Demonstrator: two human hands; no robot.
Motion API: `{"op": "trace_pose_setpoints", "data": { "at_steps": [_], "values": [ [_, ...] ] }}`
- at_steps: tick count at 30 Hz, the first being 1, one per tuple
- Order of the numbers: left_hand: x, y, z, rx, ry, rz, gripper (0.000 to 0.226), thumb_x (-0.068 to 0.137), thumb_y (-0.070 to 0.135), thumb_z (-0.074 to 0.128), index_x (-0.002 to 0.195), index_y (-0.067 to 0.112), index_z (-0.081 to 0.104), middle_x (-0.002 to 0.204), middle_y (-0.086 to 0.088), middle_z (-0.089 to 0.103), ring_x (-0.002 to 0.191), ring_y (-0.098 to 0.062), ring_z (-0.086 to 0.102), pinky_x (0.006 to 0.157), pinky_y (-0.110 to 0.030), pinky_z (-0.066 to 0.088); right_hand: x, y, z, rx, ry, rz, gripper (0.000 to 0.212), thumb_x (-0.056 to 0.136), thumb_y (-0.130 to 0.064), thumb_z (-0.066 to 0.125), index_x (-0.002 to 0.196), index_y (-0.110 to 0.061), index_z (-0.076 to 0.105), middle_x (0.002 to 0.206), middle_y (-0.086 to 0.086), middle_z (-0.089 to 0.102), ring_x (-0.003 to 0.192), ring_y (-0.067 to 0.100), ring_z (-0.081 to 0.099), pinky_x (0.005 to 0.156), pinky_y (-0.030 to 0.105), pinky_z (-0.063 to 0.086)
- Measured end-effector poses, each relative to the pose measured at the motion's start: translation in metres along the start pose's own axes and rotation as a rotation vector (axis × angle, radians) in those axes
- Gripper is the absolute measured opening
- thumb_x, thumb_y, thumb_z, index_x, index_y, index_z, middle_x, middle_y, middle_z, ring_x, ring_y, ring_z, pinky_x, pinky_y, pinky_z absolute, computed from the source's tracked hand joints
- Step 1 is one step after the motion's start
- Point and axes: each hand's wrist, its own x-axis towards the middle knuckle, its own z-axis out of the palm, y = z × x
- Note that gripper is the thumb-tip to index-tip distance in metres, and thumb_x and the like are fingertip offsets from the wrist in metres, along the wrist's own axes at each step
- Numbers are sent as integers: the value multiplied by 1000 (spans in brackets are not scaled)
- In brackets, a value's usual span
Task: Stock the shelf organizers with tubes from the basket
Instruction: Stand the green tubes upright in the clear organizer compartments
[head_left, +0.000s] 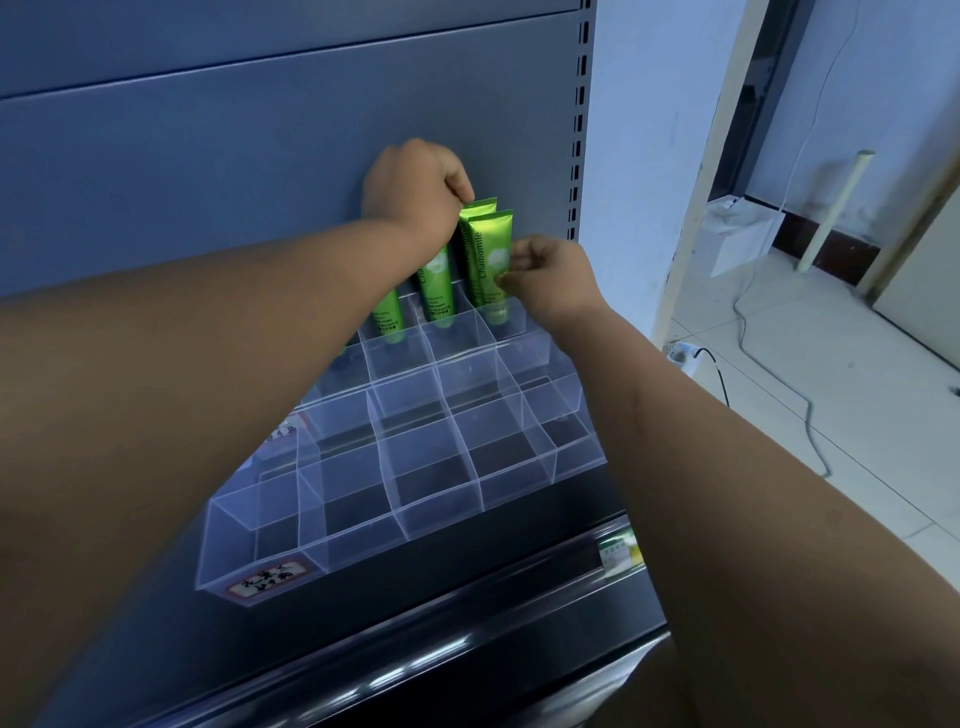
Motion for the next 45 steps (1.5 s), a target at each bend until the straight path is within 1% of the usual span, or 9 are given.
{"op": "trace_pose_setpoints", "data": {
  "at_steps": [5,11,15,21,26,31,39,42,45],
  "values": [
    [-1,-1,2,-12,14,0,28,82,5,61,83,26,79,85,6,76,84,-16,70,77,-31,57,1,0,1,-26,9,10,24,77,0,77,94,-17,73,93,6,77,91,25,74,90,49,59],
    [-1,-1,1,-11,-14,2,25,81,6,63,85,25,79,86,5,77,86,-17,71,80,-32,58,-2,-4,1,-52,15,12,25,76,-1,77,96,-17,73,92,4,76,91,24,73,90,49,59],
    [-1,-1,0,-18,-23,7,22,81,8,66,85,25,79,87,5,77,87,-18,71,82,-34,57,-6,-11,-2,-55,21,6,28,78,0,76,82,-26,66,81,-4,72,85,20,72,88,44,60],
    [0,-2,-2,-17,-47,4,22,82,5,68,85,24,79,88,4,76,86,-19,71,83,-35,58,-10,-12,0,-88,29,-10,25,78,-2,76,91,-22,70,87,-2,74,87,19,72,88,43,59],
    [2,6,-2,79,-102,6,11,84,16,74,90,23,80,96,1,77,96,-24,70,88,-41,56,-9,-8,-1,-79,39,-10,26,78,-2,77,89,-24,70,88,1,75,89,21,73,89,46,58],
    [4,11,3,98,-57,-54,15,84,13,69,81,25,79,92,5,76,98,-23,68,95,-44,52,-9,-8,0,-81,42,-14,29,78,-3,77,84,-28,65,82,-4,71,89,22,72,89,46,58],
    [2,7,7,102,-15,-35,14,88,20,67,89,26,80,99,5,77,102,-23,67,102,-45,47,-9,-8,-1,-84,47,-14,29,78,-2,76,80,-29,65,83,-4,73,88,21,73,89,45,58],
    [2,8,7,96,-22,-43,11,87,23,71,90,27,80,98,6,77,103,-23,67,100,-44,48,-8,-8,-1,-92,49,-7,25,78,-3,77,86,-26,69,87,-2,75,88,20,73,89,44,59],
    [3,7,7,55,-37,-55,8,86,26,74,91,28,81,97,7,77,102,-23,68,97,-43,50,-9,-9,-1,-109,54,8,27,78,-3,77,101,-16,74,92,1,76,89,19,72,89,43,59]
  ]
}}
